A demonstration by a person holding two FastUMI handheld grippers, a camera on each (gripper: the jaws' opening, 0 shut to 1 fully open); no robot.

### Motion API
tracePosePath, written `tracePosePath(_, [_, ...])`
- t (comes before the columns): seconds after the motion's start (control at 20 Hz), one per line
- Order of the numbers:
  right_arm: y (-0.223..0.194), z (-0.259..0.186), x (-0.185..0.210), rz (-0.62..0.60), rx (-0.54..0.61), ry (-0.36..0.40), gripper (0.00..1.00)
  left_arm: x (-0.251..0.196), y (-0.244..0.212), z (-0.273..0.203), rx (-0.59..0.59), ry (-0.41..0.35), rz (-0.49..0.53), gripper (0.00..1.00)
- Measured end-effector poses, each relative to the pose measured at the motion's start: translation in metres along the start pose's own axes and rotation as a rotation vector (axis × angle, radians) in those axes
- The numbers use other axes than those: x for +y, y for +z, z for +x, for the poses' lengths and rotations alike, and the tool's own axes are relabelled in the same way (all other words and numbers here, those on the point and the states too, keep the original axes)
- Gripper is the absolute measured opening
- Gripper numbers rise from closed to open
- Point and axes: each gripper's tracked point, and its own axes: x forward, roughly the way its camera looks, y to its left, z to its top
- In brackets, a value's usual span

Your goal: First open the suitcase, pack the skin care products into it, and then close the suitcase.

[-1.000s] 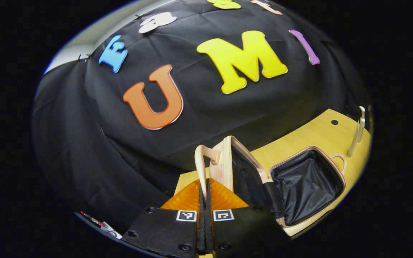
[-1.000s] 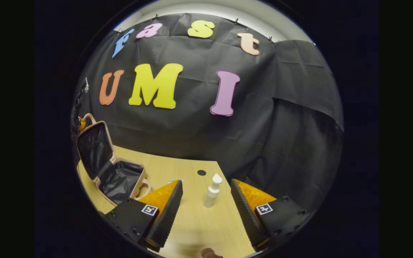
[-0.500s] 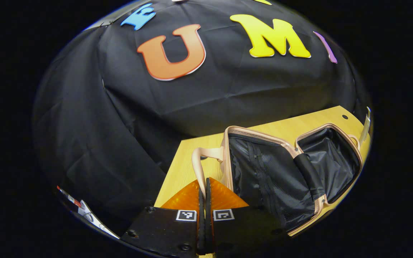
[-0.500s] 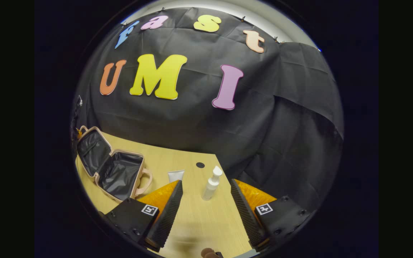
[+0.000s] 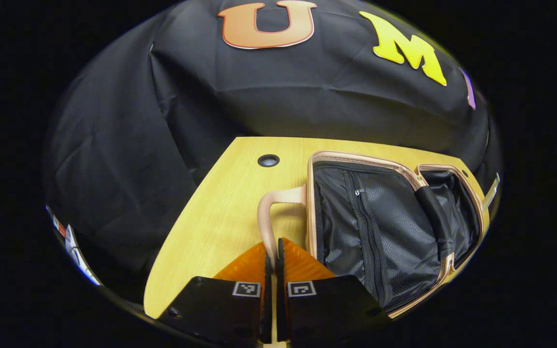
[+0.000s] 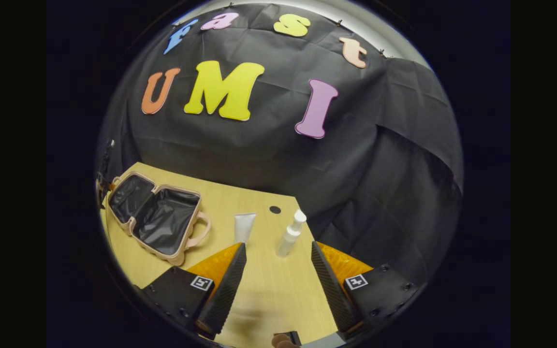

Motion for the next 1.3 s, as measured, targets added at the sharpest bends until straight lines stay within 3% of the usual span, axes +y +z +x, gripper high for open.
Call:
tracePosePath(0.15, [-0.001, 0.001, 0.0, -0.014, -0.003, 0.01, 0.8, 0.005, -0.001, -0.003, -0.018, 0.007, -0.052, 0.21])
tracePosePath(0.25, [-0.002, 0.007, -0.001, -0.005, -0.004, 0.023, 0.8, -0.001, 0.007, -0.018, -0.049, -0.007, -0.071, 0.53])
tracePosePath(0.3, [-0.003, 0.008, -0.002, -0.004, -0.005, 0.028, 0.8, -0.003, 0.01, -0.022, -0.059, 0.0, -0.067, 0.53])
tracePosePath(0.45, [-0.003, 0.014, -0.009, -0.002, -0.016, 0.048, 0.8, -0.019, 0.026, -0.047, -0.09, 0.015, -0.054, 0.94])
tracePosePath(0.5, [-0.005, 0.016, -0.013, 0.004, -0.02, 0.054, 0.8, -0.031, 0.032, -0.057, -0.105, 0.0, -0.054, 0.84])
tracePosePath(0.55, [-0.006, 0.018, -0.016, 0.007, -0.023, 0.059, 0.8, -0.047, 0.037, -0.065, -0.12, -0.016, -0.052, 0.85])
tracePosePath(0.6, [-0.008, 0.021, -0.021, 0.003, -0.028, 0.06, 0.8, -0.065, 0.041, -0.073, -0.133, -0.039, -0.046, 0.94])
tracePosePath(0.65, [-0.008, 0.023, -0.025, -0.008, -0.039, 0.062, 0.8, -0.082, 0.043, -0.079, -0.138, -0.059, -0.037, 0.9])
tracePosePath(0.75, [-0.011, 0.028, -0.034, -0.016, -0.048, 0.078, 0.8, -0.124, 0.043, -0.089, -0.131, -0.102, -0.015, 0.98])
tracePosePath(1.3, [-0.035, 0.056, -0.101, 0.024, -0.034, 0.123, 0.8, -0.378, 0.038, -0.141, -0.117, -0.394, 0.037, 0.99])
